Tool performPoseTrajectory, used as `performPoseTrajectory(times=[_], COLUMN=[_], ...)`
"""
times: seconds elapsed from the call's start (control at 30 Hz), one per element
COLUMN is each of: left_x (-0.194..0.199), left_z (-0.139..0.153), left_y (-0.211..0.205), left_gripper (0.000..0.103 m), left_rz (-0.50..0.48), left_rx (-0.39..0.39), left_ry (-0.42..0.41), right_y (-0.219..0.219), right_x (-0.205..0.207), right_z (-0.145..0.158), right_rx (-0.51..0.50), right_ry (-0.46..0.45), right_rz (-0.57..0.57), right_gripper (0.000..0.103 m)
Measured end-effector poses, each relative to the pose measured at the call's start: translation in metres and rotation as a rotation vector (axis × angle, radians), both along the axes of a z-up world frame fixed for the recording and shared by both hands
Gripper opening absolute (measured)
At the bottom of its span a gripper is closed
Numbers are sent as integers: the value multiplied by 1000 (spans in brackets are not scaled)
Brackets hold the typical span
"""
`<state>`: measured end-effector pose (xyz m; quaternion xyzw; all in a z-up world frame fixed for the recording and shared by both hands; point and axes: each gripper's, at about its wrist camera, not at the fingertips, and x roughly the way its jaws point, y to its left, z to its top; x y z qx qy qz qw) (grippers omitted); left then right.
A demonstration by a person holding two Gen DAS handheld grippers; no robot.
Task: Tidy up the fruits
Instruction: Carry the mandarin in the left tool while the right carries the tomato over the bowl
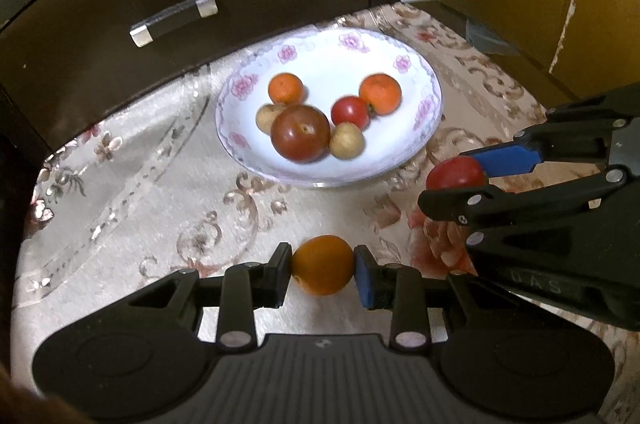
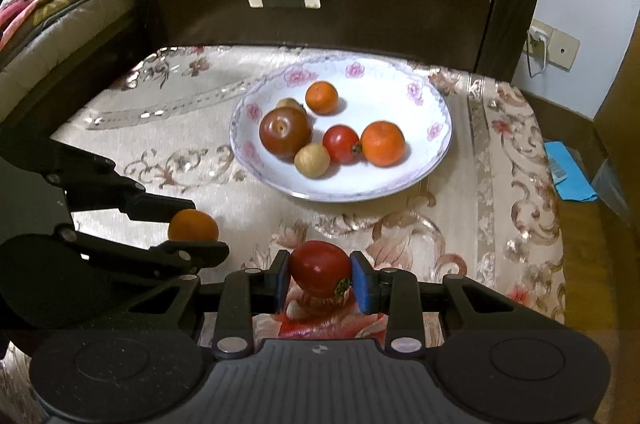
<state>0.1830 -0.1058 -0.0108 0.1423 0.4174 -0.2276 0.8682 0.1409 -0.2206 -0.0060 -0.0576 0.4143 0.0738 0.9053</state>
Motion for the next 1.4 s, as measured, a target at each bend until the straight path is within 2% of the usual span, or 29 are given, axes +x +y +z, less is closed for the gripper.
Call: performPoseTrajectory(times=[0.63,1.0,1.4], left_x=[36,53,64], left_z=[19,17,15], left_y=[-16,-11,-15], left_gripper=[41,40,40], left_rz=[61,105,102], left_rx=[-37,-56,-55], left_ry=[-65,-87,-118], right_y=[-17,-18,-19], right_x=[28,51,65], right_z=[23,29,29], right_rx=[28,24,24], right_ry=[-88,-118,-137], right_rz=[-85,-80,-87], right_gripper=[28,28,28])
